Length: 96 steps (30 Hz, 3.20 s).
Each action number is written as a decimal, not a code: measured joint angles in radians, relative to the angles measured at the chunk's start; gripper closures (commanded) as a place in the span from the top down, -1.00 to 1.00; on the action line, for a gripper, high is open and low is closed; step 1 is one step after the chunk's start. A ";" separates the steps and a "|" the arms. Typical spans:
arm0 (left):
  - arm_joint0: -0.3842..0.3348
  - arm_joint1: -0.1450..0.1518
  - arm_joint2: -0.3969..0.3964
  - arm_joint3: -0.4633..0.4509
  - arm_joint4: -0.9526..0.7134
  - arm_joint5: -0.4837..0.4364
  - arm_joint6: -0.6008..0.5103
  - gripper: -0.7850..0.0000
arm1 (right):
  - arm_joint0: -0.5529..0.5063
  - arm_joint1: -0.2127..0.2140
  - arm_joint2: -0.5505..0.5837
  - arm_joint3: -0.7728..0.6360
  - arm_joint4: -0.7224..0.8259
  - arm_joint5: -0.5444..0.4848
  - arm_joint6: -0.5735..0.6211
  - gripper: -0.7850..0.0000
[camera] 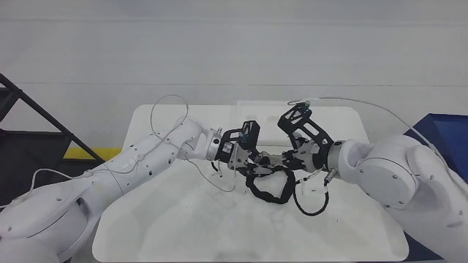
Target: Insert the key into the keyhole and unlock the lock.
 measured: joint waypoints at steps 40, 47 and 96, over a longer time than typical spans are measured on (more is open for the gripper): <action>0.016 -0.018 -0.117 0.205 0.065 0.011 -0.310 1.00 | -0.040 -0.031 -0.039 0.315 0.016 -0.654 -0.227 1.00; 0.025 0.060 -0.242 0.108 0.151 0.000 -0.119 1.00 | 0.035 -0.054 -0.065 0.464 0.054 -0.755 -0.292 1.00; -0.283 0.194 -0.071 0.189 0.010 0.000 0.034 1.00 | 0.608 -0.228 -0.266 1.095 0.159 -1.000 -0.358 1.00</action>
